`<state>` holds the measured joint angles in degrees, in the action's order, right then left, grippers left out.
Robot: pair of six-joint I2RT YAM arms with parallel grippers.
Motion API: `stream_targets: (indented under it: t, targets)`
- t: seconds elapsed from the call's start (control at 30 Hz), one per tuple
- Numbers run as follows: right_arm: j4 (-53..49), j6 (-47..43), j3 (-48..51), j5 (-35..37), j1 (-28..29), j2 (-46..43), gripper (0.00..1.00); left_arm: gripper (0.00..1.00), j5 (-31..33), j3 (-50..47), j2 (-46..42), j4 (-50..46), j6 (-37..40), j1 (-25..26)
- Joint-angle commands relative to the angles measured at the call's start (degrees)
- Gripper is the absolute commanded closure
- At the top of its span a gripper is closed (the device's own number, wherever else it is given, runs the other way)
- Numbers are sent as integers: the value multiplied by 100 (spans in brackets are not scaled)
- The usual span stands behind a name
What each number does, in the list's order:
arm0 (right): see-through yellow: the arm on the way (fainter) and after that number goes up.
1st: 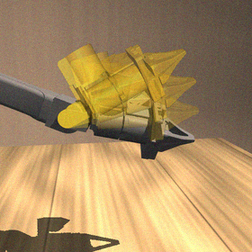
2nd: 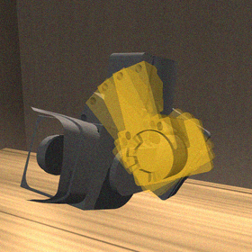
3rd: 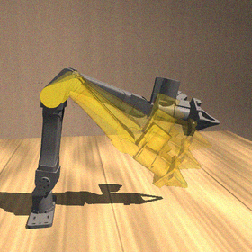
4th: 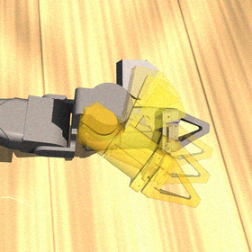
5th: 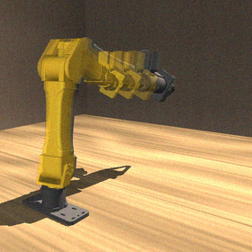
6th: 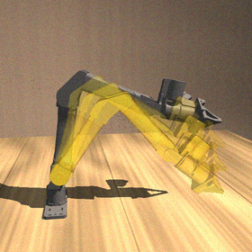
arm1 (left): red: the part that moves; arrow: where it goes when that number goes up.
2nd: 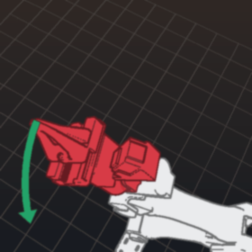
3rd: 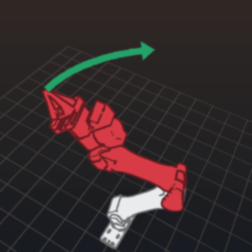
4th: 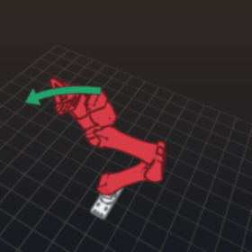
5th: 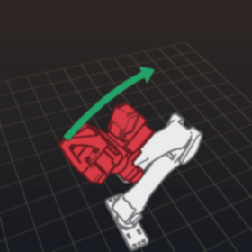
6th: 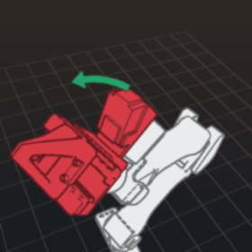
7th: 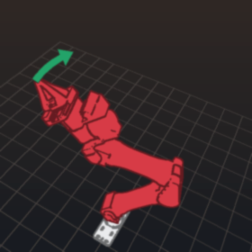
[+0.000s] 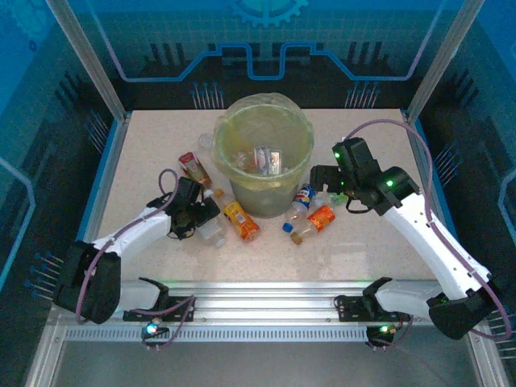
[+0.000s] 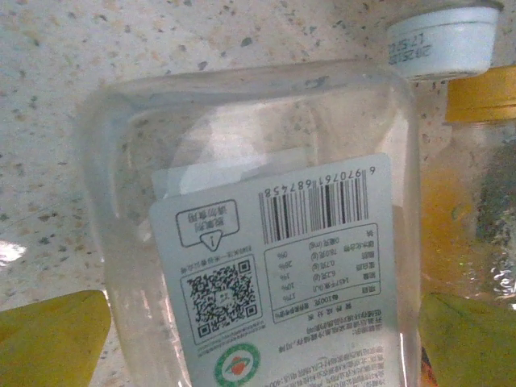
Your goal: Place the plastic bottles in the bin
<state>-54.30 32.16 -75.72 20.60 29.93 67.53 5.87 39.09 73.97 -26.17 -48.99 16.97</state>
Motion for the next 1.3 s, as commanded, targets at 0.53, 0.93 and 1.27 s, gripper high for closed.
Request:
stream_targets:
  t: [0.53, 0.93, 1.27]
  targets:
    - [280, 211, 216, -58, -48, -11, 1, 1, -87, 227, 76, 36, 10, -53]
    - [245, 216, 207, -21, -50, -48, 0, 1, -164, 17, 638, 216, 37, -54]
    - [221, 220, 172, -12, -49, -11, 0, 3, -143, -132, 1018, 367, 38, -54]
